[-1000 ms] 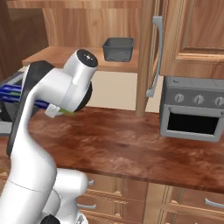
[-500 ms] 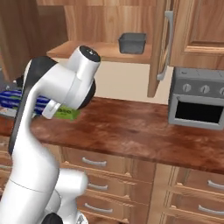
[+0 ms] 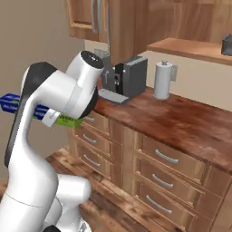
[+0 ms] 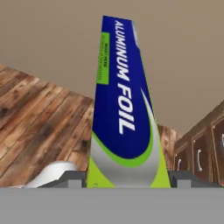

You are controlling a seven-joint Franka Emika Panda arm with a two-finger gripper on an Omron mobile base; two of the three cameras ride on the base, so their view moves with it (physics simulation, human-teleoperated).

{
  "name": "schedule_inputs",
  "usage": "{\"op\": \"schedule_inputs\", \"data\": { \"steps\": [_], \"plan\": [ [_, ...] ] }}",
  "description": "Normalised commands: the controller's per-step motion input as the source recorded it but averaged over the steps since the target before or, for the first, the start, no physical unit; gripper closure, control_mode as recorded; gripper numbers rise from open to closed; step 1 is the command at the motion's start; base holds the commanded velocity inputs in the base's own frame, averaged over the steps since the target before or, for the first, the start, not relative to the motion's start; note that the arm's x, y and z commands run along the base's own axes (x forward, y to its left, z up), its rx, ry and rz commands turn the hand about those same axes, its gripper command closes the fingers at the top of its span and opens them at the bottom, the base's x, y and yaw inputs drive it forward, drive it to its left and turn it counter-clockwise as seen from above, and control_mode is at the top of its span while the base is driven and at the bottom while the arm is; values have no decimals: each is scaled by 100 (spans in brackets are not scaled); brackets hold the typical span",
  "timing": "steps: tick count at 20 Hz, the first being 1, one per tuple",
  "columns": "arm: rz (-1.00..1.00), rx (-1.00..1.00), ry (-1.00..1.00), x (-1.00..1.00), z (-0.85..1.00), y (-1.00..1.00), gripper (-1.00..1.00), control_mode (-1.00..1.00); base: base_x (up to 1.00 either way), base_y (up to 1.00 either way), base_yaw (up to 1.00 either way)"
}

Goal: Retrieve the tupperware and aluminum foil from the cabinet and place them on the dining counter near the plate with hot dog and lemon wedge to prepare for storing leftovers.

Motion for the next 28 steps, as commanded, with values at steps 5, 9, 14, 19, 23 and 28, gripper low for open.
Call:
{"op": "schedule_inputs", "data": {
  "steps": [5, 9, 14, 19, 23, 28],
  "plan": [
    [0, 0, 0, 0, 0, 0, 100, 100, 0, 16, 95],
    [0, 0, 0, 0, 0, 0, 100, 100, 0, 0, 99],
    [0, 0, 0, 0, 0, 0, 100, 100, 13, 0, 96],
    [0, 0, 0, 0, 0, 0, 100, 100, 35, -6, 92],
    [0, 0, 0, 0, 0, 0, 100, 100, 44, -13, 90],
    [0, 0, 0, 0, 0, 0, 100, 100, 47, -15, 89]
  ]
}}
